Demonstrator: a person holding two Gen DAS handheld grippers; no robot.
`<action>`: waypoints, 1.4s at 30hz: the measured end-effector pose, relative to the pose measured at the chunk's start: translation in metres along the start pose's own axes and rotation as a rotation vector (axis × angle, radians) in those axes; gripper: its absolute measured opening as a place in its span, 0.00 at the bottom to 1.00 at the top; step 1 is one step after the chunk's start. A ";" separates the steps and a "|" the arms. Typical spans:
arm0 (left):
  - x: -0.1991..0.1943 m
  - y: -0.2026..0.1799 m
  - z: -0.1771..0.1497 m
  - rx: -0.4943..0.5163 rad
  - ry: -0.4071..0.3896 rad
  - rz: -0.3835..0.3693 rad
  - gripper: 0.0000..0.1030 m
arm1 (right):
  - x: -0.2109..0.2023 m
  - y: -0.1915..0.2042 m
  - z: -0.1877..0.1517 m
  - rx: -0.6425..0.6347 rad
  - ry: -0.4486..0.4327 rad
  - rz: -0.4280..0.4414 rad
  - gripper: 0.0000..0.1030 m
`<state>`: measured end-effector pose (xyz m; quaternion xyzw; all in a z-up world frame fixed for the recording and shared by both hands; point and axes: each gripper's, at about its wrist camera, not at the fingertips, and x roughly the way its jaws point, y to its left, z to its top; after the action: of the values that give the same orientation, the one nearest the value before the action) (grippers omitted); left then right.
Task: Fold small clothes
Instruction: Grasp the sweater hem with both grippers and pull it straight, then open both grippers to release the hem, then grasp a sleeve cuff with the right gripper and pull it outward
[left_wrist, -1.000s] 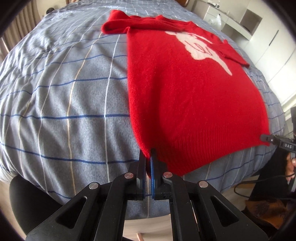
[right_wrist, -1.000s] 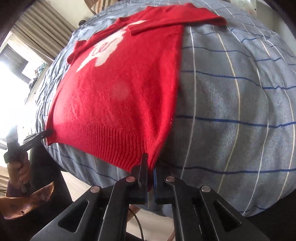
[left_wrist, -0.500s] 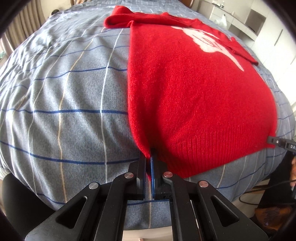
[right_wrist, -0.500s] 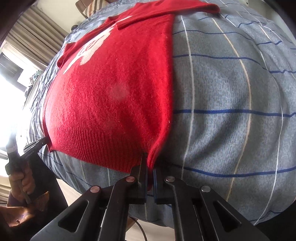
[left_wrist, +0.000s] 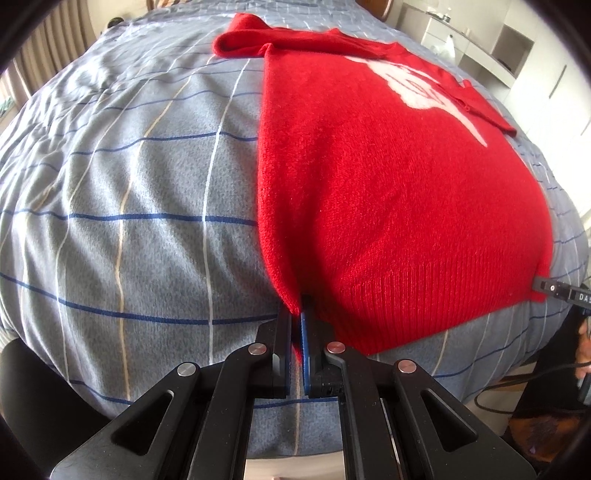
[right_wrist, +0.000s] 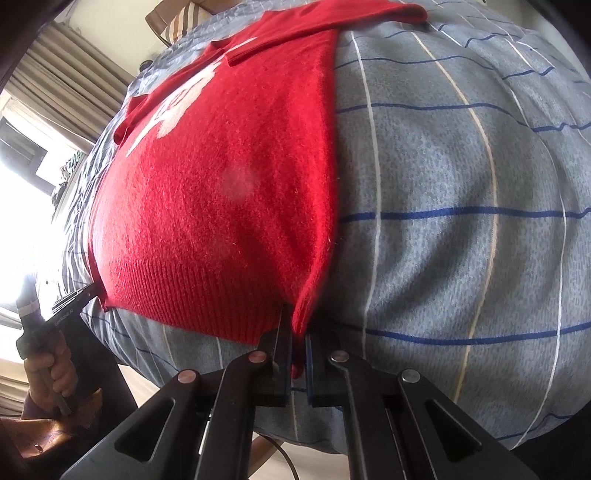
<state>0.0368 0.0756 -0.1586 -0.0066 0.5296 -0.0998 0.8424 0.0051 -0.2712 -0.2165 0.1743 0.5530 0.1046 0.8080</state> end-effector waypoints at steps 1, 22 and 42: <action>0.000 0.001 0.000 -0.005 0.000 -0.002 0.04 | -0.001 -0.001 0.000 0.000 -0.001 0.002 0.04; -0.088 0.061 0.020 -0.235 -0.282 0.169 0.67 | -0.095 0.050 0.079 -0.435 -0.216 -0.381 0.53; -0.031 0.085 0.013 -0.332 -0.284 0.323 0.67 | -0.075 -0.014 0.224 -0.209 -0.463 -0.334 0.07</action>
<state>0.0492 0.1633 -0.1355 -0.0740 0.4093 0.1259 0.9006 0.1858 -0.3486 -0.0846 0.0161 0.3613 -0.0161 0.9322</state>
